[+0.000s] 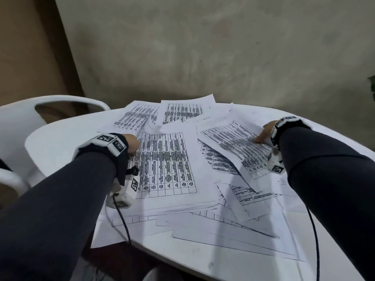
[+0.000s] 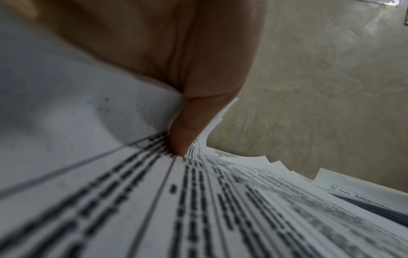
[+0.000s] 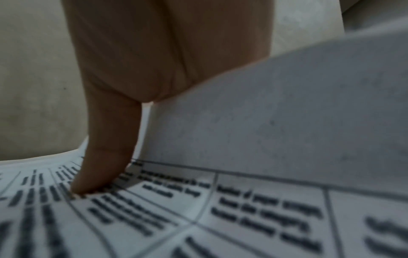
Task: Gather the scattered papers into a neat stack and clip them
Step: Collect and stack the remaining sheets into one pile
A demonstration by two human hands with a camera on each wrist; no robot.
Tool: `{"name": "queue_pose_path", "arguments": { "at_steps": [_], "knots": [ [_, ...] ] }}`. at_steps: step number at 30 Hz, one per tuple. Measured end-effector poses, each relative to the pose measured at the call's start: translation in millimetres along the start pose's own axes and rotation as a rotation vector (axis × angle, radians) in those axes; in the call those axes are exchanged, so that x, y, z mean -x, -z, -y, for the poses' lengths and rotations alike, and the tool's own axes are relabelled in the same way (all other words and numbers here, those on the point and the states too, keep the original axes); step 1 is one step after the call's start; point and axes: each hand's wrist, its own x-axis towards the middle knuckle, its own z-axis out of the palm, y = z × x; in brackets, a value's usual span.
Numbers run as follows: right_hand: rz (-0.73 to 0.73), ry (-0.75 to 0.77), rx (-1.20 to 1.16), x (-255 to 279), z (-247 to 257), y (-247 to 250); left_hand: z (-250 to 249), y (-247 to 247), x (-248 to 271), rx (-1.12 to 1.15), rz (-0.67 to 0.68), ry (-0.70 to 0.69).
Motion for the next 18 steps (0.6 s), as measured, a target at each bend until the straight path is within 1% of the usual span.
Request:
{"name": "queue_pose_path", "arguments": {
  "at_steps": [3, 5, 7, 8, 9, 10, 11, 13, 14, 16, 17, 18],
  "knots": [
    [-0.016, -0.014, 0.062, 0, 4, 0, 0, -1, 2, -0.07, -0.004, -0.016],
    [0.026, -0.037, 0.044, 3, 6, 1, 0, 0, 2, -0.101, -0.018, -0.021],
    [0.105, -0.038, -0.007, 9, 4, 5, 1, -1, 0, -0.123, -0.026, -0.047],
    [0.191, -0.036, -0.07, 7, 2, 5, 2, -1, 0, -0.106, -0.026, -0.043],
    [0.266, -0.002, -0.12, 5, 1, 7, 3, -1, -1, -0.1, -0.031, -0.055],
    [0.31, -0.006, -0.151, -2, -2, 7, 3, -2, -2, -0.083, -0.028, -0.062],
    [0.326, -0.001, -0.153, -11, -3, 7, 6, -3, -4, -0.096, -0.032, -0.08],
    [0.341, -0.01, -0.113, -9, -2, 6, 5, -3, -3, -0.129, -0.03, -0.082],
    [0.308, -0.008, -0.128, -9, -1, 4, 5, -3, -5, -0.117, -0.02, -0.079],
    [0.174, -0.025, -0.105, -11, -1, 0, 3, -3, -5, -0.123, -0.021, -0.086],
    [0.085, -0.04, -0.119, -19, -3, -5, 3, -3, -6, -0.108, -0.029, -0.081],
    [0.042, -0.065, -0.129, -28, -7, -11, 3, -2, -5, -0.09, -0.024, -0.068]
  ]
}}
